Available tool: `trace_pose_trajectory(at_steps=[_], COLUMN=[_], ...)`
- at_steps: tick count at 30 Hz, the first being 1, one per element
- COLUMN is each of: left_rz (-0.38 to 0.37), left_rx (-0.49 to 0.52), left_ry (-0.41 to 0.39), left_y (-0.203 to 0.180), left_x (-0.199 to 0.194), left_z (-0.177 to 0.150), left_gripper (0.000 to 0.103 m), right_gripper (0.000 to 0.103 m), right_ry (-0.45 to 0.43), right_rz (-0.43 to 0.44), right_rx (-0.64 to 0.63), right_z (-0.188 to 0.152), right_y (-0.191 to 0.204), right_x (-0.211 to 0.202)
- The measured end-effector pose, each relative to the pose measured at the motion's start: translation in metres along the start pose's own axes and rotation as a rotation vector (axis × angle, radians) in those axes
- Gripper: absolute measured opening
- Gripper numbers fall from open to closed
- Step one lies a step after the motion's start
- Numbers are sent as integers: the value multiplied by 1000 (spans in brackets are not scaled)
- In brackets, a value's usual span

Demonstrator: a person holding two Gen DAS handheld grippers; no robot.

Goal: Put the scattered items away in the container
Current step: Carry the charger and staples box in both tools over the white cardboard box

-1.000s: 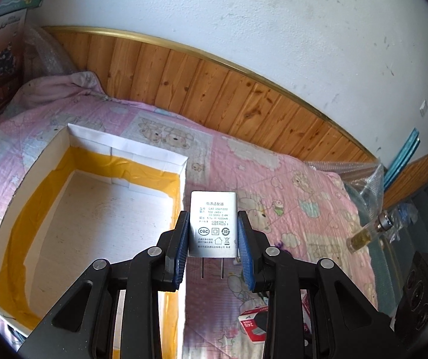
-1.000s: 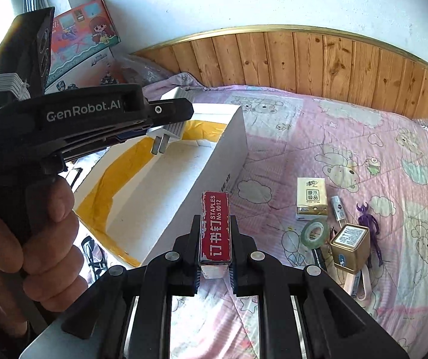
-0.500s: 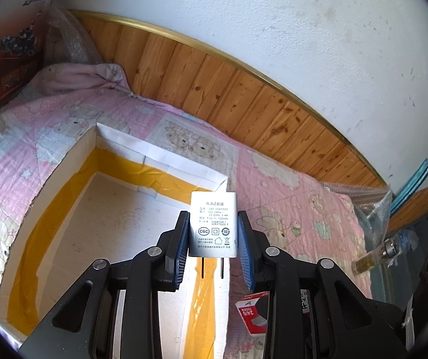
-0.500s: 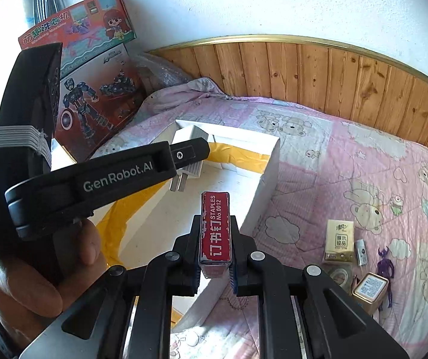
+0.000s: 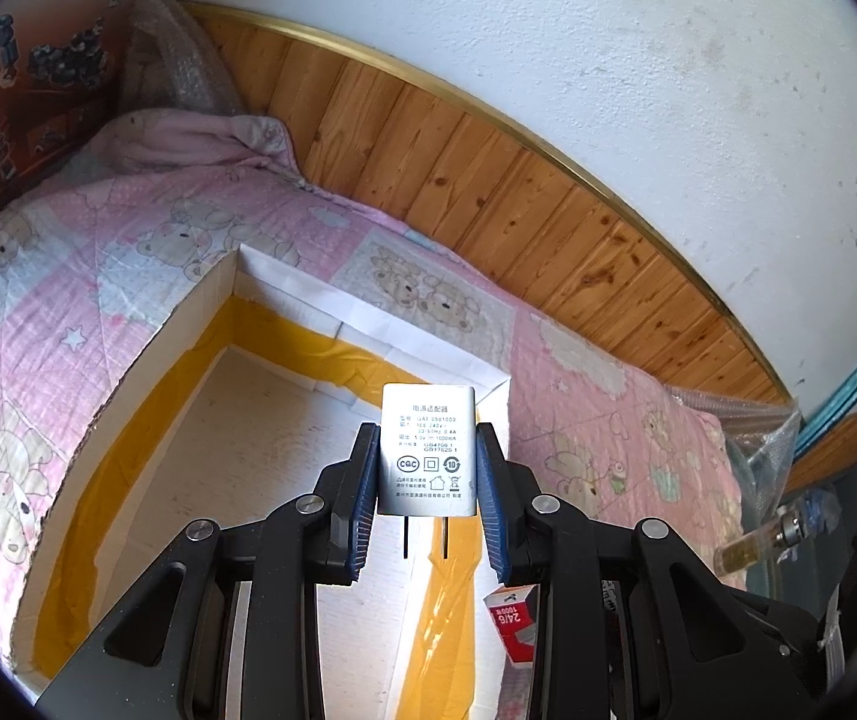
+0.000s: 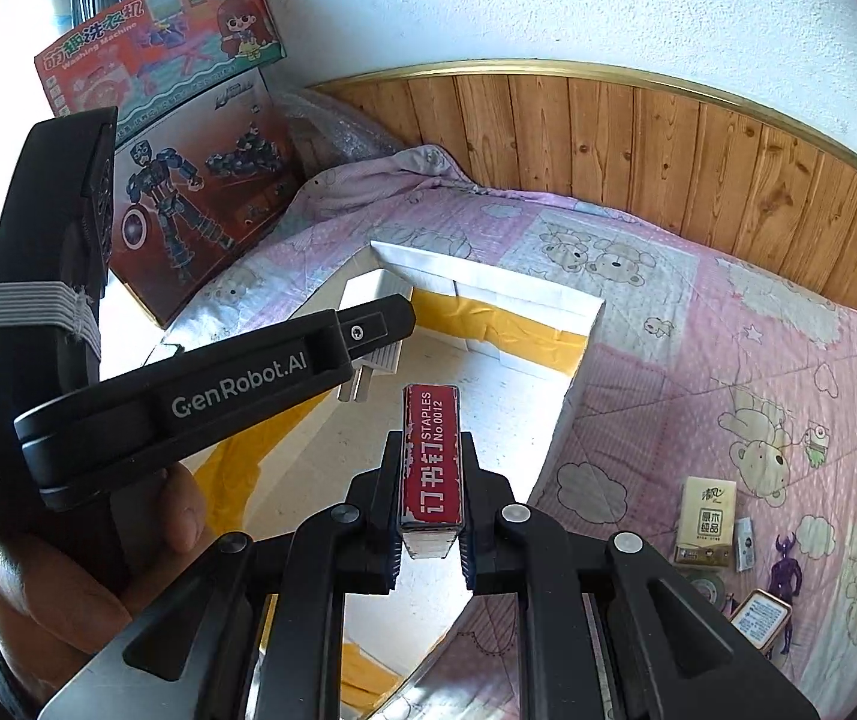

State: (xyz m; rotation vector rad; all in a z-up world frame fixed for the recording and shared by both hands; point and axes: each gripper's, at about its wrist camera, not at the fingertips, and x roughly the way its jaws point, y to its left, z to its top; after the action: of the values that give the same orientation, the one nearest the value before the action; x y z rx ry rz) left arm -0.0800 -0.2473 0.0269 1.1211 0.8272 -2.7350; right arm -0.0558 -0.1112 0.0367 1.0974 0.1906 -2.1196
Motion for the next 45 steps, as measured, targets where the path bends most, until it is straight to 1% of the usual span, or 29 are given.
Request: trace_pose_trajectory(at_steps=[6, 12, 28, 36, 39, 42, 45], left_rz=[26, 42, 24, 32, 52, 110, 135], left_rx=[-23, -30, -63, -80, -73, -43, -27], left_ry=[4, -8, 0, 15, 21, 12, 4], left_y=[9, 13, 29, 35, 36, 34, 34], left_x=[5, 4, 9, 17, 21, 23, 23], left_z=[4, 5, 10, 11, 11, 11, 11], left_gripper=[31, 31, 31, 31, 31, 31, 31], right_gripper=[15, 15, 16, 16, 16, 16, 16], right_ry=[14, 46, 93, 116, 131, 149, 163], right_rz=[0, 8, 18, 17, 22, 27, 25], right_rx=[-6, 1, -11, -6, 10, 24, 28], right_z=[8, 15, 30, 36, 38, 40, 42], right_y=[-4, -8, -7, -10, -14, -18, -21], right_x=[6, 21, 54, 69, 75, 81, 88])
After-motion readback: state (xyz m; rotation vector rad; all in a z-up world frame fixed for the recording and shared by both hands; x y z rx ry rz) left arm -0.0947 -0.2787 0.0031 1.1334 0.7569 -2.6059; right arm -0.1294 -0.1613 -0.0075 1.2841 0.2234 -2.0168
